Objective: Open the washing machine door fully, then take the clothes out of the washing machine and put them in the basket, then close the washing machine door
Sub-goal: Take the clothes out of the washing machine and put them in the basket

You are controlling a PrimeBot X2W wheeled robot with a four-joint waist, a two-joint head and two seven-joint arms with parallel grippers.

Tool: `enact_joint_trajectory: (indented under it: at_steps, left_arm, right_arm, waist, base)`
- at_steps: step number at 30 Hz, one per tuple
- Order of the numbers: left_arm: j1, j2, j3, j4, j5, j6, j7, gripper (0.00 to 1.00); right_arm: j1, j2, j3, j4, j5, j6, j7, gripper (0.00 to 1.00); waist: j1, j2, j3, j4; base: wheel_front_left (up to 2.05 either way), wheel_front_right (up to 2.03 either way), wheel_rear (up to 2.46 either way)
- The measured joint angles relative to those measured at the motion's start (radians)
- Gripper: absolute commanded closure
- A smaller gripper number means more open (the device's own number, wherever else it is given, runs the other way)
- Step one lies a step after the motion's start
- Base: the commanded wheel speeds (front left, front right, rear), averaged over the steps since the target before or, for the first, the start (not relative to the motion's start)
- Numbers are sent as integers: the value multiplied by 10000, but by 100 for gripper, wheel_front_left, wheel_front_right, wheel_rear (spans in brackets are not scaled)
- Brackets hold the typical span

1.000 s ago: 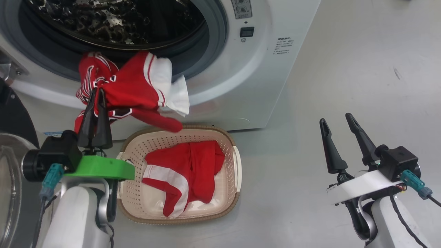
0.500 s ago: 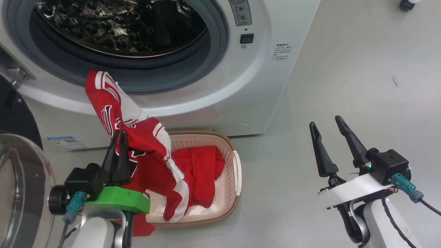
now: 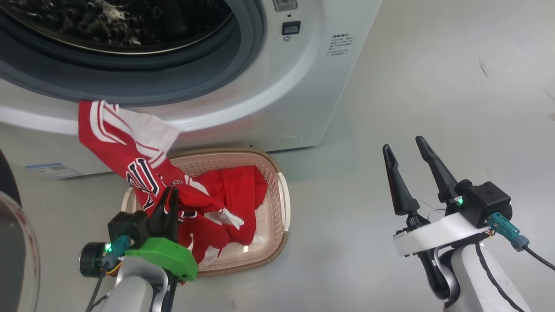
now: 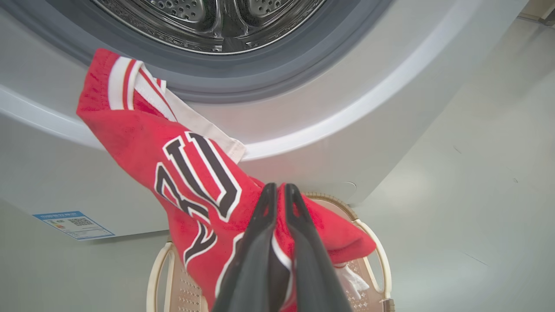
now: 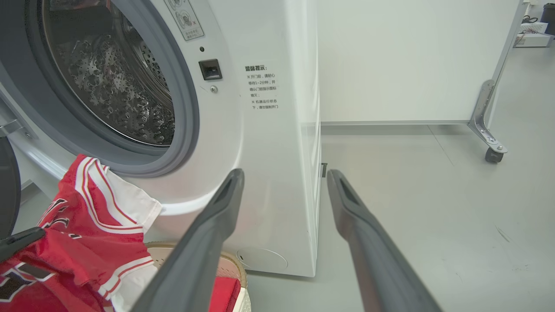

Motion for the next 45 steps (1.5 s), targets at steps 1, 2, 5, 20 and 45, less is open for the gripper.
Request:
enact_joint_trajectory:
  at_steps: [1,2,5,20,45]
  left_arm:
    - [-127,0,-21,169,-13,0,50,100]
    - [-281,0,-56,320,-27,-2,104,100]
    - [-848,-6,-150,782,-40,-6,219,100]
    - [-2543,-79,-142,3492,-276,-10,671,0]
    - [-2869,-125,-71,3818,-242,-10,-401,0]
  right_arm:
    - [-35,2,0,-19,0,0,0,0]
    - [-72,2,2,-40,2,-2,0,0]
    - [-221,4,38,-73,2,0,0,0]
    - [-766,90,278,-8,115,0,0,0]
    - [-611,-96,-351,589,104,0,0,0]
  waist:
    - [0,0,80,-38]
    - [0,0,158,-75]
    - [0,0,403,-178]
    - [0,0,1350,-818]
    - [1,0,391,-379]
  base:
    - [0,0,0]
    - [0,0,0]
    - [0,0,0]
    - [0,0,0]
    - [0,0,0]
